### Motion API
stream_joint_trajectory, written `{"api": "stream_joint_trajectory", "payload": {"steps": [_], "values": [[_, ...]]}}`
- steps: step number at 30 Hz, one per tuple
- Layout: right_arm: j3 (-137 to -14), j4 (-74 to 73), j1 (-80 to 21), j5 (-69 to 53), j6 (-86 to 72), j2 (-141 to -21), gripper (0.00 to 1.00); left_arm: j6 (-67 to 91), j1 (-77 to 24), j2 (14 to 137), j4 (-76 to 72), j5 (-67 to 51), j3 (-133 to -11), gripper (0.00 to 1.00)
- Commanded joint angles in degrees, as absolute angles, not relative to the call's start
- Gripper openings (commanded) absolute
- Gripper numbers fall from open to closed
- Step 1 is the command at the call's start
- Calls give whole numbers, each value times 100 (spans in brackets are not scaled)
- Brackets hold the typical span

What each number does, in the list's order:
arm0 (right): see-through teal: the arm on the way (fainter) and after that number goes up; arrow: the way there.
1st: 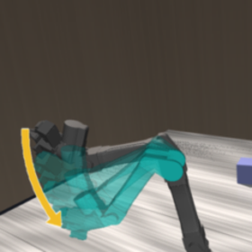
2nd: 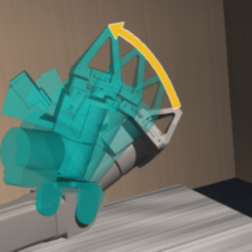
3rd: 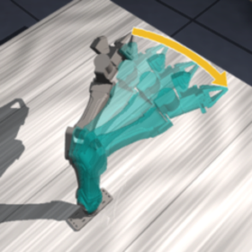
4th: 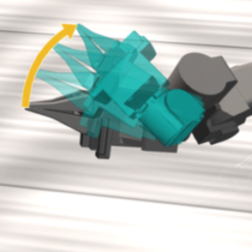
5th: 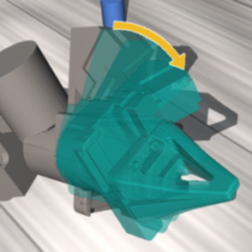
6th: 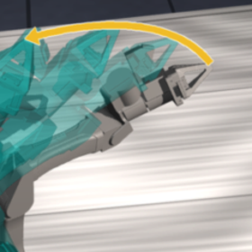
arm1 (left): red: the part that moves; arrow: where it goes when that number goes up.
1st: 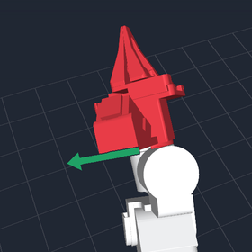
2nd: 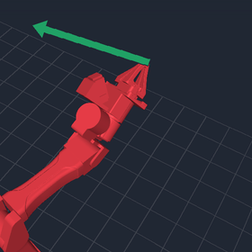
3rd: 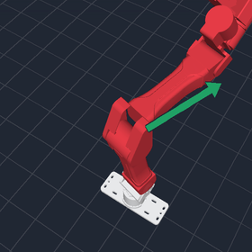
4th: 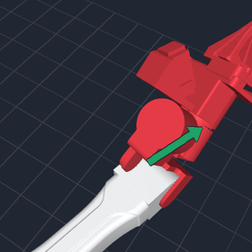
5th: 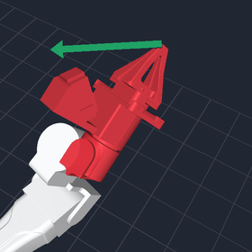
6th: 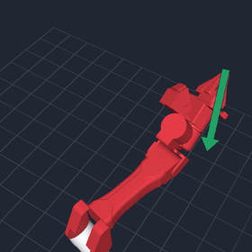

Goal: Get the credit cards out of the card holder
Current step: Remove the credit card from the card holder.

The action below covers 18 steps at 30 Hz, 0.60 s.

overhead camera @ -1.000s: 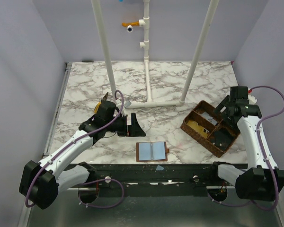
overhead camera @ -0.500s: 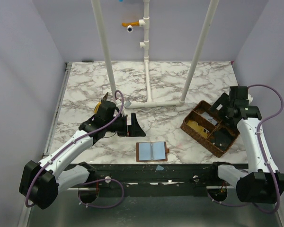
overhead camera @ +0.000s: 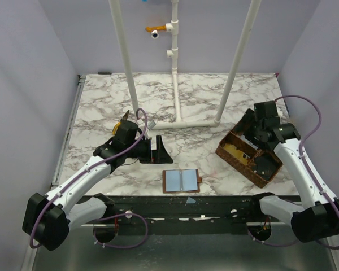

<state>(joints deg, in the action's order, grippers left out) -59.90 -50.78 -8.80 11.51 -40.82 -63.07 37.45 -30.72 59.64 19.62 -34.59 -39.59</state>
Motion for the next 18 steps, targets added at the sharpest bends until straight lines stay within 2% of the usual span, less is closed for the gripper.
{"api": "stream_joint_trajectory", "payload": {"steps": [1,18], "values": [[-6231,-4992,-1319,1479,-4448,-6415,100,3672,-3068,5810,2116,-3249,-3920,99],[-6616,-4769,-4202,2404,-5646,-7291,100,3847,-3067,5625,2397,-2719,-3858,98]]}}
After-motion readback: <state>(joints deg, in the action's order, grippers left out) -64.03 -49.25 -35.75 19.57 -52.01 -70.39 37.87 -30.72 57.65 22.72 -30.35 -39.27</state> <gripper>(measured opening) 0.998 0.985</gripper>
